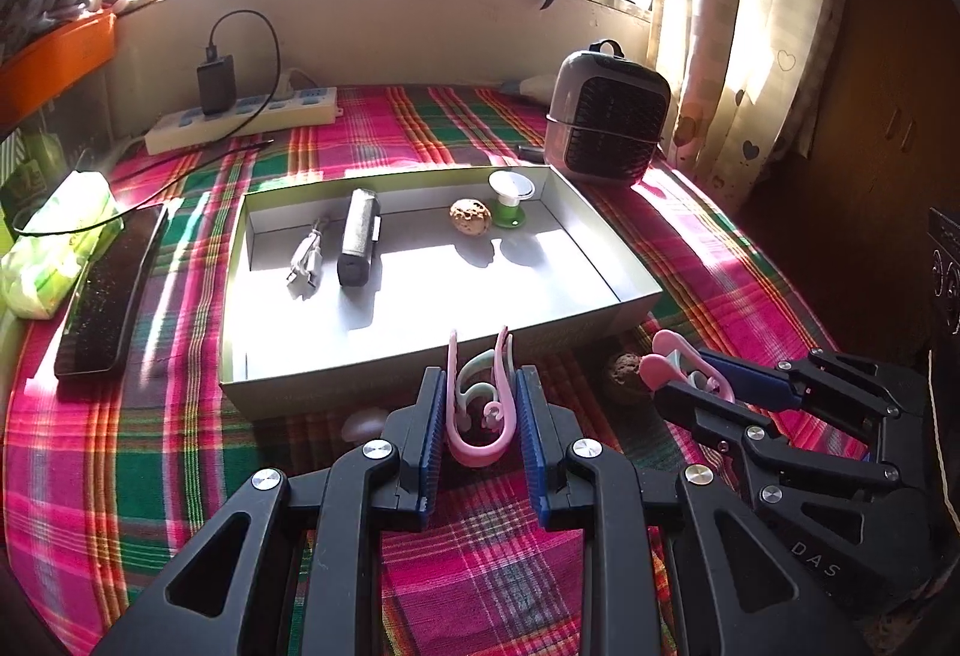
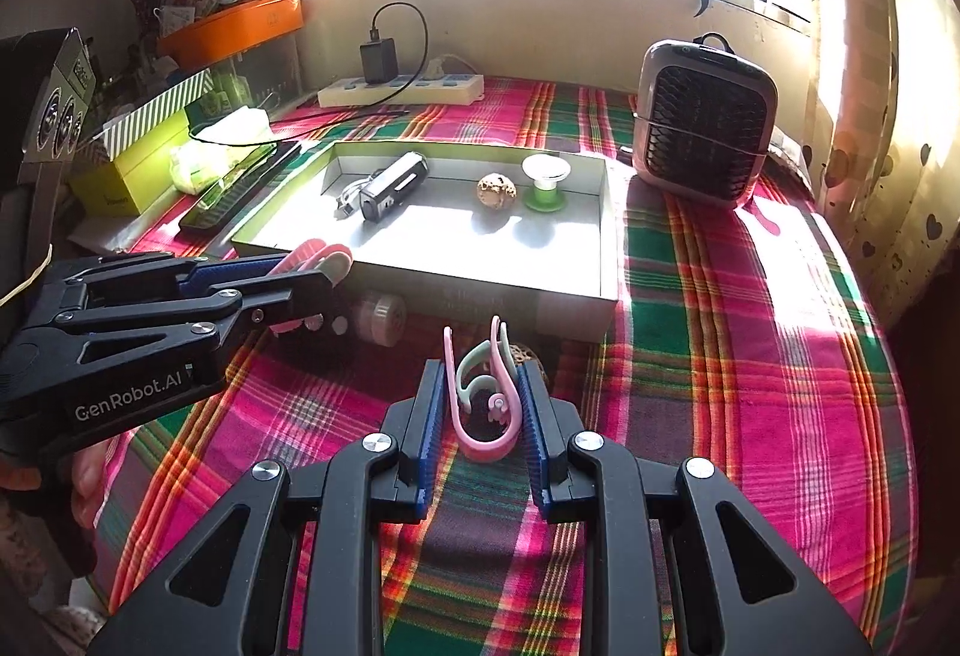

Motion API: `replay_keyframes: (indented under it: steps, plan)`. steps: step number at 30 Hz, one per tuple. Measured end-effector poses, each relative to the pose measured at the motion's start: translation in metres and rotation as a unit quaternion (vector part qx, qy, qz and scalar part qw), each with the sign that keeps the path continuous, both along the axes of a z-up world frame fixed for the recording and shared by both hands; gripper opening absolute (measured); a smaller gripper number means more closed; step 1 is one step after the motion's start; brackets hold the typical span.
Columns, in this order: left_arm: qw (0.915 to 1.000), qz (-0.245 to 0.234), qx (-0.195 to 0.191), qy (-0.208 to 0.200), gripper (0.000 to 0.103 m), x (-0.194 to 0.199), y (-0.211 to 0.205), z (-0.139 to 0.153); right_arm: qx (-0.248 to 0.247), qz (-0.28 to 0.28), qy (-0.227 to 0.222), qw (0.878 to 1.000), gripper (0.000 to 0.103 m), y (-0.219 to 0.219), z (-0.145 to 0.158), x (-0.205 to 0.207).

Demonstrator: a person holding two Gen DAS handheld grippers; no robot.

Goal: Organize objects
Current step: 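Carry both pink earphones up and over the white box with both grippers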

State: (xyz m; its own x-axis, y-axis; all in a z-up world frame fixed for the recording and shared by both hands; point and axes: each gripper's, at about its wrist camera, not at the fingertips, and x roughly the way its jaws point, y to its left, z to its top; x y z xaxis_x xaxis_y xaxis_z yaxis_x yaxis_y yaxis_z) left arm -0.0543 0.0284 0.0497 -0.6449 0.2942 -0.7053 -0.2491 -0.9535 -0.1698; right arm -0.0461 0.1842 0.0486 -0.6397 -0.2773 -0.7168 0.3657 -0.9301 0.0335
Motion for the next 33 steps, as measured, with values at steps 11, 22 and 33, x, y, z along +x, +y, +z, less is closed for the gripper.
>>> replay_keyframes:
  steps: [11, 22, 33]
  plan:
    - [0.9996, 0.029, 0.002, 0.002, 0.021, -0.023, -0.022, 0.003, -0.003, 0.002, 0.004, 1.0, 0.025, -0.007, 0.011, -0.029]
    - [0.999, 0.045, 0.002, -0.001, 0.021, -0.048, -0.037, -0.002, 0.004, -0.008, -0.002, 1.0, 0.025, -0.014, 0.007, -0.064]
    - [0.9982, 0.059, -0.004, -0.009, 0.021, -0.07, -0.045, -0.011, -0.003, -0.032, -0.023, 0.999, 0.025, -0.009, -0.005, -0.104]
